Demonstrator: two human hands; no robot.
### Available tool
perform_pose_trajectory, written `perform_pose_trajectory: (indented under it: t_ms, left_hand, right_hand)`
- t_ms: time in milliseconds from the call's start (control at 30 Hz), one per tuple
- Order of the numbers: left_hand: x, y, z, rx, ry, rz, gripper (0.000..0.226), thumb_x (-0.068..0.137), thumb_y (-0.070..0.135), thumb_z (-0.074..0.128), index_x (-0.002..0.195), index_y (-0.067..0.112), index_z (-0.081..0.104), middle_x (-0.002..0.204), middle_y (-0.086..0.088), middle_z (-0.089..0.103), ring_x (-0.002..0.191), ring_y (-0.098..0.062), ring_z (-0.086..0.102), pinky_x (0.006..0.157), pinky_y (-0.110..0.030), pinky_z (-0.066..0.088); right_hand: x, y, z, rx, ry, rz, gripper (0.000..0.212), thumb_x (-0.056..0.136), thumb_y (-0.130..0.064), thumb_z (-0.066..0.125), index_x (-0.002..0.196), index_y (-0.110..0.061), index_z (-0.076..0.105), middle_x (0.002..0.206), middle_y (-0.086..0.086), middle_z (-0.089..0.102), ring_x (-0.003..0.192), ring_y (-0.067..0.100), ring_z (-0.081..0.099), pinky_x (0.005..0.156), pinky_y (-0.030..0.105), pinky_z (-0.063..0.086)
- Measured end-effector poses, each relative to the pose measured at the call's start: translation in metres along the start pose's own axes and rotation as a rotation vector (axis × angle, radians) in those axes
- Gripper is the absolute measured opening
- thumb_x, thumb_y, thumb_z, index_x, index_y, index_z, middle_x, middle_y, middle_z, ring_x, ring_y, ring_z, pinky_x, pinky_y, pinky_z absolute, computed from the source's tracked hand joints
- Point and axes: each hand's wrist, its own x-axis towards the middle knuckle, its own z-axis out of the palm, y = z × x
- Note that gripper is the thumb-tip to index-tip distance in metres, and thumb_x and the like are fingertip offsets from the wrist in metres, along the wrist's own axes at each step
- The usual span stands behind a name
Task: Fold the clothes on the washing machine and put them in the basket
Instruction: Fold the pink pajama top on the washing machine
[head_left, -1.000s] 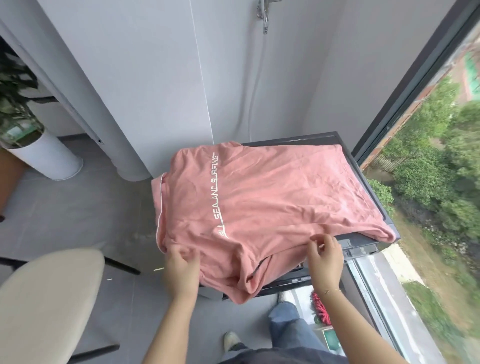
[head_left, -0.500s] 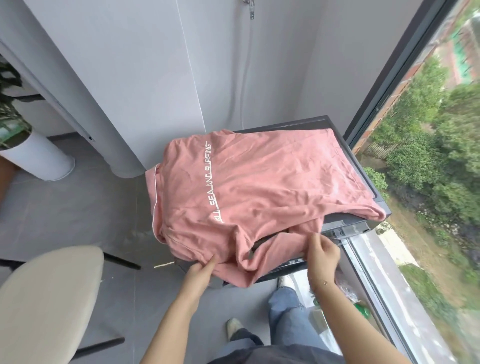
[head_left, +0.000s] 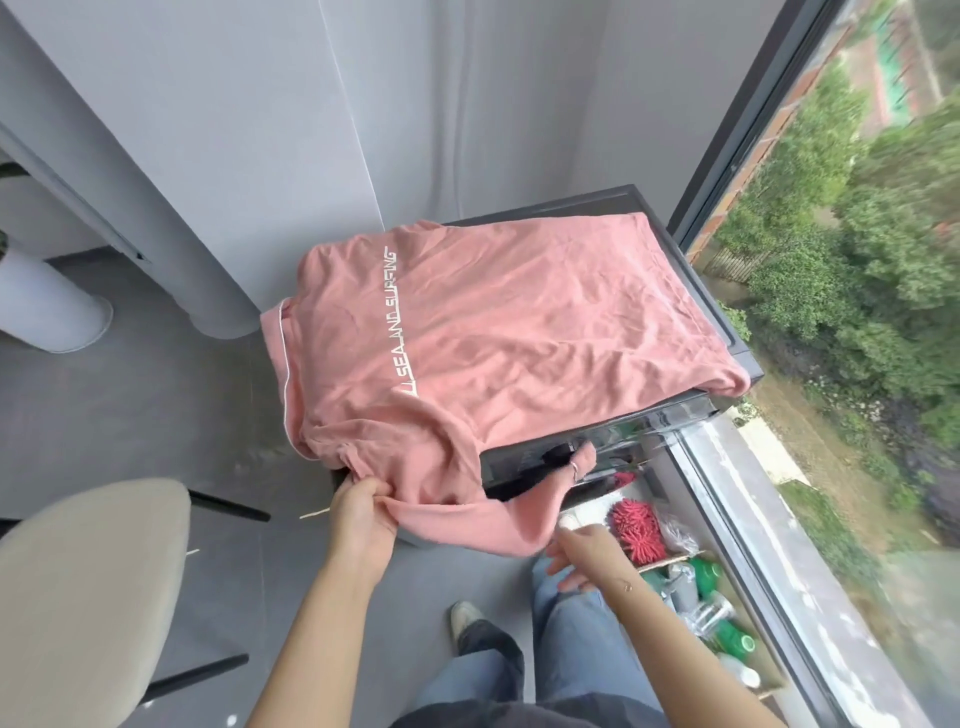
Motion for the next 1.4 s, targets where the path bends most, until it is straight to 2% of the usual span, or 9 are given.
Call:
perform_pose_trajectory:
  t_ms: [133,367,533,700,867,1033,1200,1333,1400]
  left_hand:
    - [-0.001,-0.001,0.000,-0.010,0.001,0.012,0.033,0.090,-0.007,0.033,0.097,0.010,0.061,0.093,-0.007,0.066,0.089,-0.019,0.061,0.079,-0.029,0.047]
    - [-0.003,-0.002,-0.010,0.181,-0.050,-0.140,0.048,0.089,0.037,0.062,0.126,0.006,0.057,0.122,-0.009,0.064,0.115,-0.025,0.058,0.107,-0.042,0.040]
    - [-0.003,-0.016,-0.015,0.438,0.174,-0.003,0.023,0.091,0.028,0.065,0.105,0.012,0.057,0.092,-0.001,0.063,0.098,-0.022,0.057,0.077,-0.032,0.047]
    - [0.008,-0.020,-0.018,0.533,0.421,0.200,0.035,0.085,0.028,0.071,0.100,0.008,0.046,0.092,-0.006,0.055,0.088,-0.025,0.054,0.075,-0.033,0.043]
    - [0.023,-0.014,-0.006,0.721,0.497,0.335,0.063,0.075,0.030,0.079,0.122,0.008,0.042,0.121,-0.013,0.051,0.103,-0.031,0.054,0.088,-0.043,0.047]
    - [0.035,-0.009,-0.014,0.905,0.524,0.447,0.022,0.086,0.024,0.065,0.075,0.011,0.052,0.086,-0.013,0.059,0.076,-0.033,0.053,0.060,-0.034,0.037]
    - [0.044,-0.002,-0.050,0.581,0.511,0.363,0.028,0.080,0.030,0.066,0.068,0.007,0.055,0.066,-0.009,0.049,0.068,-0.023,0.043,0.058,-0.032,0.031]
    - [0.050,-0.006,-0.061,0.177,0.529,0.118,0.031,0.096,0.009,0.056,0.120,-0.010,0.056,0.088,-0.011,0.057,0.080,-0.021,0.054,0.066,-0.020,0.046]
    - [0.047,-0.006,-0.050,0.190,0.481,0.087,0.035,0.100,0.016,0.049,0.129,-0.004,0.050,0.107,-0.010,0.055,0.097,-0.023,0.053,0.084,-0.032,0.049]
  right_hand:
    - [0.002,-0.034,-0.015,0.345,0.210,-0.298,0.019,0.091,-0.015,0.055,0.090,0.001,0.066,0.068,0.007,0.066,0.055,0.020,0.058,0.053,0.025,0.044]
    - [0.025,-0.090,-0.047,0.775,0.273,-0.301,0.027,0.092,-0.030,0.063,0.089,-0.003,0.059,0.066,0.009,0.070,0.055,0.020,0.069,0.050,0.029,0.055]
    - [0.040,-0.095,-0.075,1.035,0.396,-0.360,0.017,0.090,-0.005,0.057,0.100,-0.002,0.044,0.084,0.021,0.066,0.048,0.018,0.068,0.039,0.024,0.051]
    - [0.047,-0.103,-0.104,1.189,0.537,-0.441,0.042,0.090,-0.004,0.062,0.130,-0.004,0.048,0.129,0.012,0.057,0.109,0.025,0.064,0.069,0.025,0.059]
    - [0.051,-0.108,-0.124,1.121,0.531,-0.365,0.035,0.090,-0.032,0.066,0.118,-0.015,0.054,0.118,0.003,0.061,0.103,0.019,0.062,0.088,0.035,0.055]
    - [0.058,-0.109,-0.150,1.234,0.607,-0.370,0.019,0.100,-0.028,0.052,0.082,-0.021,0.055,0.089,-0.006,0.061,0.086,0.012,0.061,0.069,0.026,0.054]
    - [0.074,-0.098,-0.183,1.288,0.706,-0.445,0.018,0.101,-0.022,0.051,0.084,-0.023,0.058,0.087,-0.012,0.057,0.075,0.000,0.054,0.086,0.023,0.048]
    - [0.085,-0.094,-0.176,1.286,0.830,-0.303,0.017,0.100,-0.022,0.053,0.103,-0.008,0.063,0.104,-0.001,0.058,0.094,0.011,0.054,0.079,0.017,0.041]
    - [0.079,-0.096,-0.152,1.244,0.837,-0.284,0.023,0.098,-0.024,0.055,0.106,-0.005,0.064,0.101,0.001,0.061,0.098,0.015,0.054,0.077,0.020,0.042]
